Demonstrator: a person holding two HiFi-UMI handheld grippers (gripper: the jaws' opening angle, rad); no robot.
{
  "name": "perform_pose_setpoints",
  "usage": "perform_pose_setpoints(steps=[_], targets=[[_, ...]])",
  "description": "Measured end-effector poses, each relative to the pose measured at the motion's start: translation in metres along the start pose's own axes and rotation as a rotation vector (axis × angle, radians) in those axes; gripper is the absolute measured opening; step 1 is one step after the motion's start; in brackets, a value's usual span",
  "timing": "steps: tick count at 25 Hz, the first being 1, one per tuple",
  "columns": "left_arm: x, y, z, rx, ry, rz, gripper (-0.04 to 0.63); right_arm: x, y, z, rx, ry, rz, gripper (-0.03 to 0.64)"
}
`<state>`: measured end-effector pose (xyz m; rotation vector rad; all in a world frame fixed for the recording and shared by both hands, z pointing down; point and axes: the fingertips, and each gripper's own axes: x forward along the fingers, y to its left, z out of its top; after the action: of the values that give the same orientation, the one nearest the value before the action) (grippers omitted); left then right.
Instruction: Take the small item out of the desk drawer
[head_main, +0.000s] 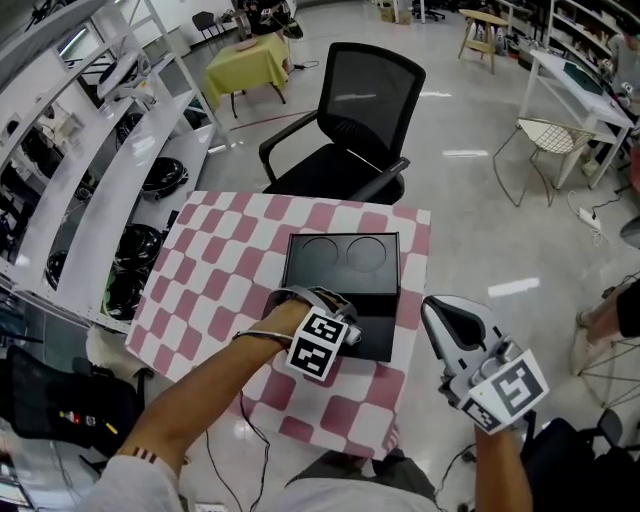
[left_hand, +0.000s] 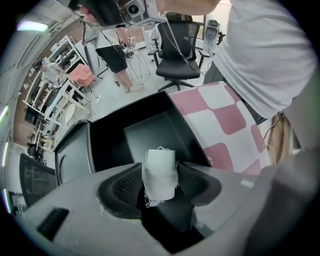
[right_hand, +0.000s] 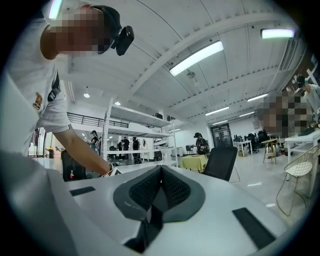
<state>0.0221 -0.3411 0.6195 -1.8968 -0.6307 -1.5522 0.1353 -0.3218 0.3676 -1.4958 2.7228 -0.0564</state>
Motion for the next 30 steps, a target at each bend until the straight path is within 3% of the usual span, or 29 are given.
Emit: perform_pose_setpoints(steps=[11, 17, 21, 30], targets=[[0.007, -0.002, -0.004, -0.049, 0.009, -0.021, 0.209, -0.006, 0.001, -0.009, 0.028, -0.003, -0.004, 0.011], [-0.003, 0.004, -0.004, -0.120, -0.045, 0.045, 0.201, 0.001, 0.009, -0.007, 0.013, 0.008, 0.019, 0.012], [-0.032, 0.021, 0.009, -0.265, -0.201, 0.165, 0.201, 0.009, 0.014, -0.002, -0.001, 0.012, 0.035, 0.011], [-0.143, 0.052, 0.020, -0.620, -0.662, 0.520, 0.201, 0.022, 0.032, 0.023, -0.058, -0.005, 0.097, 0.012]])
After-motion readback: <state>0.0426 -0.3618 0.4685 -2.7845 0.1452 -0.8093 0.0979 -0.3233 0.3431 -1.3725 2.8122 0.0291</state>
